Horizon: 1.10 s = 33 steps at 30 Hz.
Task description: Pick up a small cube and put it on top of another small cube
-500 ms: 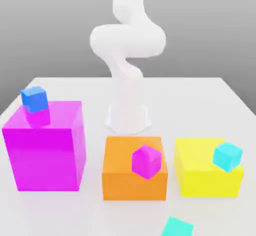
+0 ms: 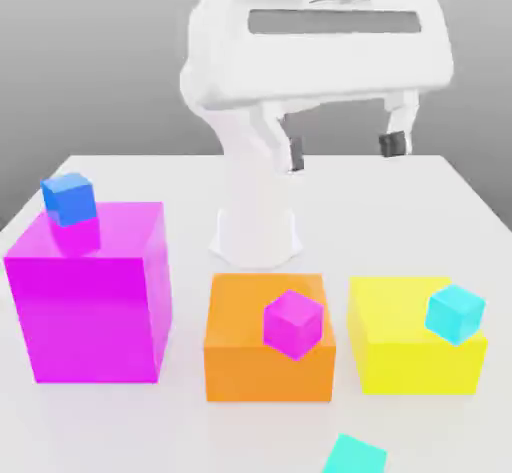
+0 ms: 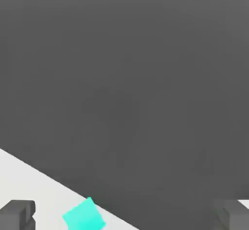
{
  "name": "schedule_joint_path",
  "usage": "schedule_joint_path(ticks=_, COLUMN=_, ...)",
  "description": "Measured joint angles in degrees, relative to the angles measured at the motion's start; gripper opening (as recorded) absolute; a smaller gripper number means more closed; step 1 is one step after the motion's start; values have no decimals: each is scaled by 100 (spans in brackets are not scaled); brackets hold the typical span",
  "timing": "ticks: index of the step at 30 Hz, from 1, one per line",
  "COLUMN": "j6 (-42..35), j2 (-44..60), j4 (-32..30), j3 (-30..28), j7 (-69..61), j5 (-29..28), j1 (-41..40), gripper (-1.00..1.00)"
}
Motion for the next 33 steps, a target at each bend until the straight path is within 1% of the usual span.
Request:
schedule_joint_path(ticks=4, j6=239, j2=823, j4=2, j3=39, j7=-705, j5=98, j1=171, gripper=0)
schedule_joint_path(ticks=7, j6=429, j2=1428, j4=0, j3=91, j7=-1163, j5=70, j1=225, gripper=0)
schedule_joint_path(ticks=10, j6=624, j2=2020, j4=-5, j3=150, j7=-1548, j5=-62, j1=243, gripper=0)
schedule_joint_path(ticks=13, j6=825, j2=2597, j4=-12, j3=183, j7=-1849, j5=-313, j1=286, gripper=0)
schedule_joint_path(ticks=15, j6=1058, j2=2996, j4=27, j3=209, j7=-1965, j5=-382, j1=291, gripper=0)
schedule_joint_path(ticks=18, j6=1534, j2=3622, j4=139, j3=302, j7=-2063, j5=-315, j1=225, gripper=0)
schedule_joint_path(ticks=19, j6=1631, j2=3746, j4=162, j3=323, j7=-2079, j5=-297, j1=207, gripper=-100)
schedule_joint_path(ticks=26, j6=1608, j2=3732, j4=159, j3=321, j7=-2077, j5=-303, j1=209, gripper=-100)
schedule_joint_path(ticks=30, j6=1038, j2=3017, j4=15, j3=217, j7=-1990, j5=-421, j1=288, gripper=-100)
schedule_joint_path(ticks=33, j6=694, j2=2434, j4=-251, j3=191, j7=-1973, j5=-377, j1=268, gripper=-100)
